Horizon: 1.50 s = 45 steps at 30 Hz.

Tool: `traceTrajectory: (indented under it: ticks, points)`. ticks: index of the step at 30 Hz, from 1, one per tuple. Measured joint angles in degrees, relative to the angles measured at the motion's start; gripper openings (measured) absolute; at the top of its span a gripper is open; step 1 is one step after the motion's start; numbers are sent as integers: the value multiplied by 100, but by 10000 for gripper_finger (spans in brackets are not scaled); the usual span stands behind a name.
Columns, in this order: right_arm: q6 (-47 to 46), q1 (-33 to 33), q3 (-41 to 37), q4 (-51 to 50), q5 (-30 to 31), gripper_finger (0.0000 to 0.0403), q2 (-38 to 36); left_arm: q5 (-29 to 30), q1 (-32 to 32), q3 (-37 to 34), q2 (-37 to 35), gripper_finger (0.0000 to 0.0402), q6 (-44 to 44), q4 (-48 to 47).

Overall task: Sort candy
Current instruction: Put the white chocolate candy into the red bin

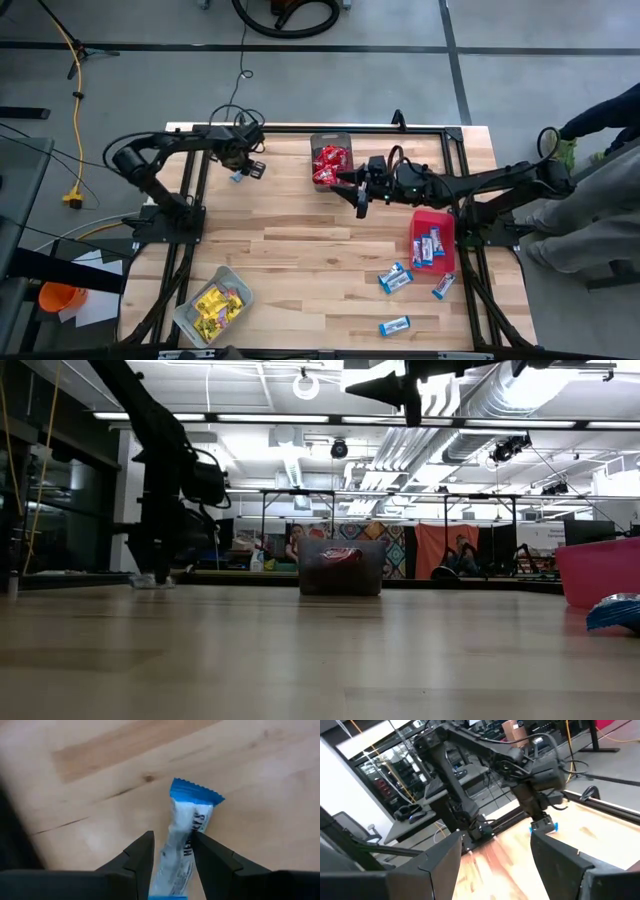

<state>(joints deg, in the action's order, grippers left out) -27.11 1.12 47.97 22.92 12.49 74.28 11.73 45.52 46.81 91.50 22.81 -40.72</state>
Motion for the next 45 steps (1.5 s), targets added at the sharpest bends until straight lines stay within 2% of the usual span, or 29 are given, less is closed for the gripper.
traceTrajectory:
  ticks: [7, 11, 14, 20, 24, 27, 31, 36, 40, 45]
  points:
    - [1, 138, 0, 0, 2, 234, 0, -422, -7, -2, 180, 117, -90, 113]
    - [4, 199, 0, 0, 9, 234, 0, -610, -78, -37, -90, 64, -237, 0]
    - [8, 230, 0, 3, 9, 234, 0, -882, -97, -35, -601, 15, -249, 19]
    - [11, 233, 0, 411, 9, 234, 0, -1735, -392, -35, -2252, 13, -55, 330]
    - [58, 162, 0, 892, 16, 234, 0, -2364, -1088, -26, -3245, 6, -35, 1438]
    - [57, 73, 0, 962, 35, 234, 0, -2475, -1806, -19, -3581, 6, 90, 2522]
    - [60, 33, 0, 951, 31, 234, 0, -2028, -2896, -15, -3467, 6, -2, 3585]
    - [189, 79, 0, 940, -82, 234, 0, -1542, -3941, -24, -2854, 6, -421, 4576]
    - [192, 156, 0, 777, -124, 234, 0, -1413, -4234, -24, -2410, 19, -485, 5459]
    - [210, 296, 0, 609, -153, 234, 0, -1242, -4322, -17, -2156, 64, -250, 5939]
